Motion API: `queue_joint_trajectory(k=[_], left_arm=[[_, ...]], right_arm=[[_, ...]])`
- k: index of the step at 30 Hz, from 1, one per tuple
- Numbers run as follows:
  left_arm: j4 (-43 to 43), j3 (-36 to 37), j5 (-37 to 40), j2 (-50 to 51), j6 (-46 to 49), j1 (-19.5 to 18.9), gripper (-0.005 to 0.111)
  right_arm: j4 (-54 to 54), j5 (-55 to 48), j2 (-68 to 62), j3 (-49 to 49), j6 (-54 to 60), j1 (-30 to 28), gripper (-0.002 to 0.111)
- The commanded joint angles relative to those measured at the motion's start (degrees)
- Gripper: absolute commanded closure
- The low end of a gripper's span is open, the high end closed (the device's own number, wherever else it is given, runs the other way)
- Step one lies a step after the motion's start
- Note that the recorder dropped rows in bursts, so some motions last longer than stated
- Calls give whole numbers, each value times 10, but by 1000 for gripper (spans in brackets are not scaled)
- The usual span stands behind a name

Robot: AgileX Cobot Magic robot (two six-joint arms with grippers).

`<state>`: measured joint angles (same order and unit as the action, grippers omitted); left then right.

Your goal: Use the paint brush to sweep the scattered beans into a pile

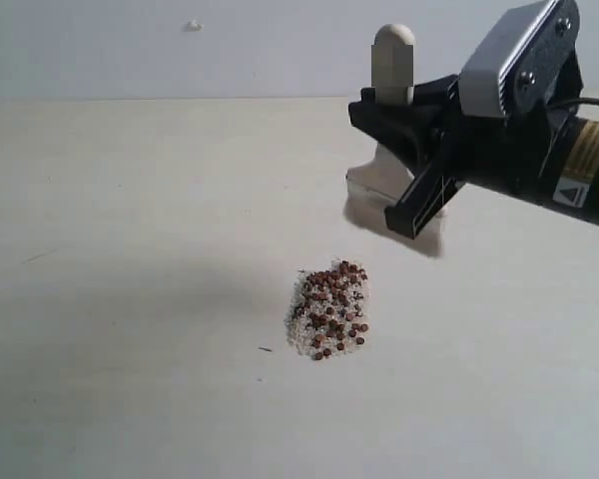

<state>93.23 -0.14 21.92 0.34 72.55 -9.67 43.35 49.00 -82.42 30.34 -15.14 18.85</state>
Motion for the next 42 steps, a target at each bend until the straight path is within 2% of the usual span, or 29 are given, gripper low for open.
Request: queue_joint_trajectory(k=[1,5,8,16,22,33,42], left_arm=[[-1,1,1,-3,1,4,107],[-1,1,1,-3,1,4,107],[-1,1,1,-3,1,4,107],[-1,1,1,-3,1,4,107],[-1,1,1,-3,1,4,107],[-1,1,1,-3,1,4,107],[-1,1,1,-3,1,4,107]], right_arm=[[69,11,-4,42,-50,-35,108],[228,104,-44,79,-190,-94,108],[274,210,-90,85,-227,-123,108],[393,210,-206,98,-229,-122,108],[393,210,-240,115,-225,-122,108],[416,210,-229,178,-287,-122,108],[429,210,-209,181,-308,-122,108]])
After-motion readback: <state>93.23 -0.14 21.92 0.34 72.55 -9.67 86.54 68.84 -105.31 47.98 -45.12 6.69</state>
